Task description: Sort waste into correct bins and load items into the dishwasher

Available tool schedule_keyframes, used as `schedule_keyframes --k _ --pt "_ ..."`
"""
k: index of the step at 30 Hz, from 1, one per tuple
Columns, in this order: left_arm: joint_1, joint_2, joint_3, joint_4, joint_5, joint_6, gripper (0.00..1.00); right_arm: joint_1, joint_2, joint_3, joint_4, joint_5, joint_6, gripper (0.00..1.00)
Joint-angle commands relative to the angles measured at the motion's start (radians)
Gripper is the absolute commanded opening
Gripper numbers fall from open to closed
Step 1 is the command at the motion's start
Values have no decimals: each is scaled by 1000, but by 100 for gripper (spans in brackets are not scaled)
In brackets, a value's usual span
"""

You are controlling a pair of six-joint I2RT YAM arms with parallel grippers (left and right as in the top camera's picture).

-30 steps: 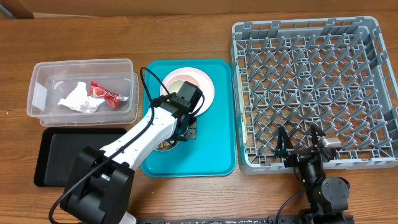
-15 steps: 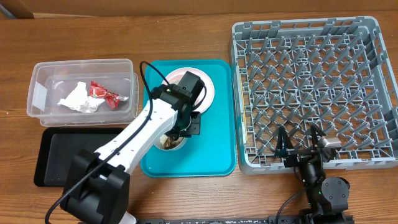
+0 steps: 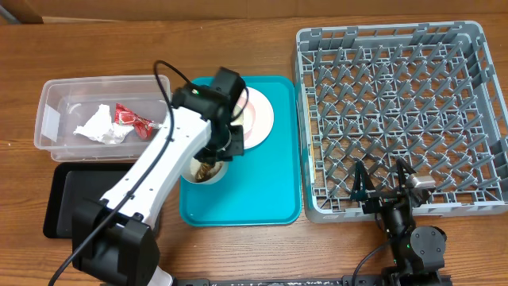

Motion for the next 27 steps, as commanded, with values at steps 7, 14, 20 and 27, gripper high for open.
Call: schedule_keyframes --k 7,14,20,27 --pt "129 -55 53 -78 -8 -16 4 -3 -7 -10 6 2 1 100" --pt "249 -134 53 -159 -93 -46 4 -4 -7 -10 6 2 1 100" --pt "392 -143 49 -241 -107 5 4 -4 -7 -10 6 2 1 100" --pt "553 -143 48 -280 -72 139 4 -4 -7 -10 6 2 1 100"
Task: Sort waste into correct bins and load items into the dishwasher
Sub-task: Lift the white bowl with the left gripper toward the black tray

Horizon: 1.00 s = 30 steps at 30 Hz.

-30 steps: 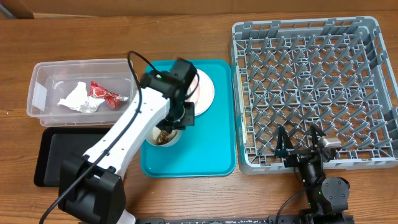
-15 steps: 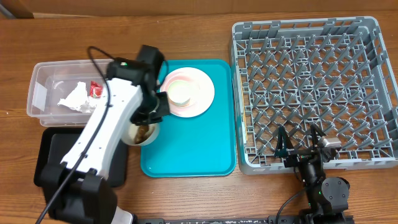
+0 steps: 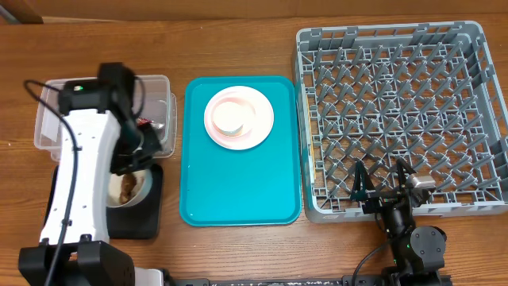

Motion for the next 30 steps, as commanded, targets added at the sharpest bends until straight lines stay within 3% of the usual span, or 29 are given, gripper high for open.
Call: schedule_keyframes --k 1,12,18,22,30 --pt "72 -14 18 -3 34 116 4 -4 -7 -10 6 2 1 100" --pt "353 -14 6 6 234 397 4 -4 -7 -10 6 2 1 100" --pt "529 -13 -20 60 417 542 4 -4 -7 -10 6 2 1 100" --pt "623 -13 -108 135 537 629 4 -4 -7 -10 6 2 1 100" --pt "693 -13 -336 335 770 676 4 -4 -7 -10 6 2 1 100"
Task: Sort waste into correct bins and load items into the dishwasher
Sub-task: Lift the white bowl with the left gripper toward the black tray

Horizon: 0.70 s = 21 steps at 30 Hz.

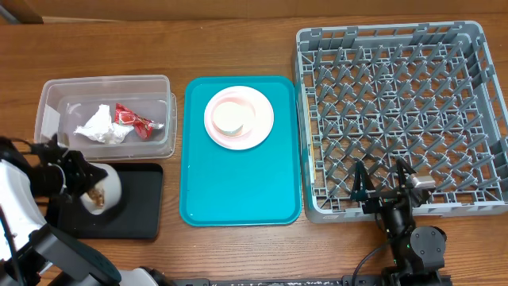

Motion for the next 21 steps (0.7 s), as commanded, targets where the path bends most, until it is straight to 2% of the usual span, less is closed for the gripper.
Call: schedule_keyframes --k 1,8,13,21 --pt "5 -13 -74 37 214 87 4 -4 -7 -10 6 2 1 100" --pt "7 -13 -100 19 238 110 4 -4 -7 -10 7 2 1 100" --pt "23 -13 -104 15 320 167 4 -4 -7 -10 6 2 1 100" --pt "106 -13 -157 10 341 204 4 -4 -7 -10 7 2 1 100"
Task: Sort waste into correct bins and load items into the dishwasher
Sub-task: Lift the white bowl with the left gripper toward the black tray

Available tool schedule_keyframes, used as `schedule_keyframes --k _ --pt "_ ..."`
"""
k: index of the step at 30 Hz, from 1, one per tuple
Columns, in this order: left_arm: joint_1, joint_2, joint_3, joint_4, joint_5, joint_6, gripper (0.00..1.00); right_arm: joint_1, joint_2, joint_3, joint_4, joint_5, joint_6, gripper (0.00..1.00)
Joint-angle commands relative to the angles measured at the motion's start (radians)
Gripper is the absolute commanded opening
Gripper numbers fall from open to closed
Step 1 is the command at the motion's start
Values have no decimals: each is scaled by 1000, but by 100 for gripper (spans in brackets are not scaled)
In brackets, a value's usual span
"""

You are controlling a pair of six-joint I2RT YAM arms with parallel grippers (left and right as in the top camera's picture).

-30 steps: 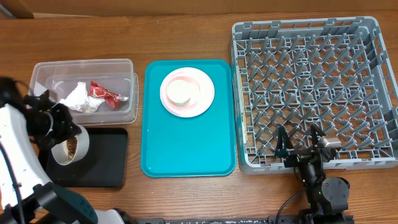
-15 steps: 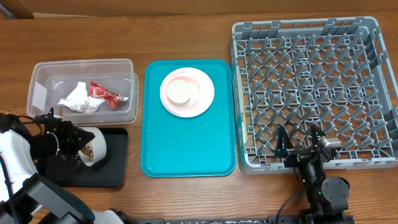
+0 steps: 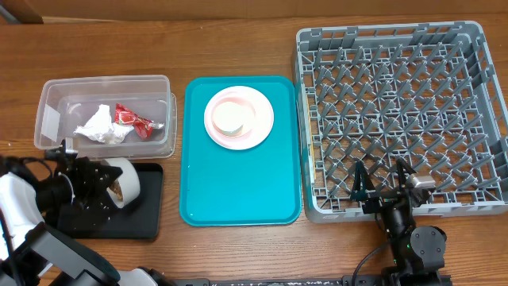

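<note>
My left gripper (image 3: 101,181) is shut on a white cup (image 3: 122,179), which it holds tipped on its side over the black bin (image 3: 147,224). A bit of brown shows at the cup's mouth. A pink plate (image 3: 239,117) with a pale round piece in its middle sits at the far end of the teal tray (image 3: 238,195). The grey dish rack (image 3: 405,103) is at the right. Just before the rack's front edge, my right gripper (image 3: 382,179) stands open and holds nothing.
A clear bin (image 3: 51,119) behind the black one holds crumpled white paper (image 3: 99,127) and a red wrapper (image 3: 131,117). The left arm lies along the table's left edge.
The cup, held by the left gripper, is a little further right over the black bin and is tipped further onto its side. The right arm has not moved.
The left gripper was at the cup of brown scraps on the teal tray, beside the plate. Then it held the cup over the black bin's right end, then over its left part and tilted. Now the cup lies sideways above the bin.
</note>
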Motion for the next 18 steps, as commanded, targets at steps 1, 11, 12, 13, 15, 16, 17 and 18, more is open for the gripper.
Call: schedule_keyframes --k 1,11,12,13,15,16,17,18 --pt "61 -13 -32 -8 89 75 4 -4 -7 -10 6 2 1 100" --pt "195 -13 -38 -36 201 165 4 -4 -7 -10 6 2 1 100" --pt "209 -13 -38 -36 207 176 4 -3 -7 -10 6 2 1 100" --pt "222 -13 -38 -34 208 186 4 -3 -7 -10 6 2 1 100" --pt "245 -13 -38 -21 201 196 4 -4 -7 -10 6 2 1 100" --pt "254 -13 -39 -13 200 196 4 -4 -7 -10 6 2 1 100" --pt "262 -13 -40 -4 200 196 4 -4 -7 -10 6 2 1 100" --pt "268 -13 -42 3 203 196 4 -4 -7 -10 6 2 1 100"
